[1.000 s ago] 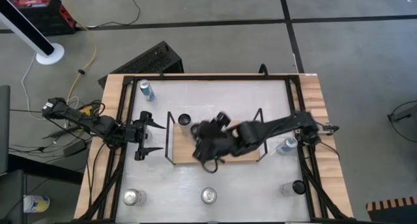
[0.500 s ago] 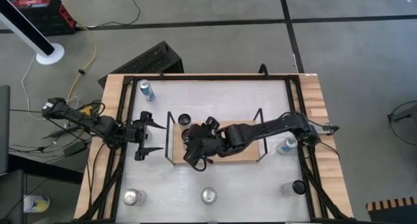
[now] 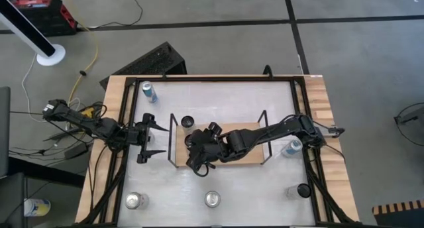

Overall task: Place canned beverage on shelf
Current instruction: Put the white-yellow soda can on the shelf aligned with the other white-yellow soda can

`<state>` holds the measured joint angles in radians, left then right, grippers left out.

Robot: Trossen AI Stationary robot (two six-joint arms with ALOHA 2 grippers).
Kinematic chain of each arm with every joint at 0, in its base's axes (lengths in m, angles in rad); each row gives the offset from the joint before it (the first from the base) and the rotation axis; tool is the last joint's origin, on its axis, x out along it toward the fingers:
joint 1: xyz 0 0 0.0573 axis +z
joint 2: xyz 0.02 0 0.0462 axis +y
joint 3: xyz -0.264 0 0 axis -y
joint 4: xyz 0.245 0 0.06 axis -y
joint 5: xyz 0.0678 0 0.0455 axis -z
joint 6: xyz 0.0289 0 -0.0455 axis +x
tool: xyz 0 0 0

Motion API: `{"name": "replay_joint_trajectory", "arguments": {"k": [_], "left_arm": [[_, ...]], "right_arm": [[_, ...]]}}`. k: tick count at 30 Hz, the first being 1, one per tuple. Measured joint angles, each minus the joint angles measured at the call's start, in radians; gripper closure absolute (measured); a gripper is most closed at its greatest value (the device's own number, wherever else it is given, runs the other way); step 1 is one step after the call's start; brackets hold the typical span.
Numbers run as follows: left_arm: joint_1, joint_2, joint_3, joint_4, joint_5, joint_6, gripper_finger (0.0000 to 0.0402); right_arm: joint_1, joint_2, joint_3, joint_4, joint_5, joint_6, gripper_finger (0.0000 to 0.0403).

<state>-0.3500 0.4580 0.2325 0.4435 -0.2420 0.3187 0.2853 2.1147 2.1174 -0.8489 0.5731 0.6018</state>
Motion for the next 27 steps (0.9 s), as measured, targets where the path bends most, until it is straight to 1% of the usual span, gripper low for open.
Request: {"name": "replay_joint_trajectory", "arguments": {"k": [11,17,21,23,27], "left_arm": [[0.0,0.0,0.0,0.0,0.0,-0.001,0.0058],[0.0,0.0,0.0,0.0,0.0,-0.001,0.0058],[0.0,0.0,0.0,-0.001,0.0,-0.001,0.0058],[0.0,0.0,0.0,-0.001,0.0,-0.001,0.0058],[0.0,0.0,0.0,-0.004,0.0,-0.001,0.0058]], "right_arm": [[0.0,0.0,-0.012,0.013,0.0,0.002,0.0132],[0.005,0.001,-0.012,0.017,0.0,-0.005,0.01],[0.005,0.026,-0.009,0.027,0.0,-0.008,0.0091],[0.005,0.036,-0.014,0.006,-0.03,-0.008,0.0089],[-0.006,0.051,-0.009,0.023,-0.088,-0.011,0.0088]]}}
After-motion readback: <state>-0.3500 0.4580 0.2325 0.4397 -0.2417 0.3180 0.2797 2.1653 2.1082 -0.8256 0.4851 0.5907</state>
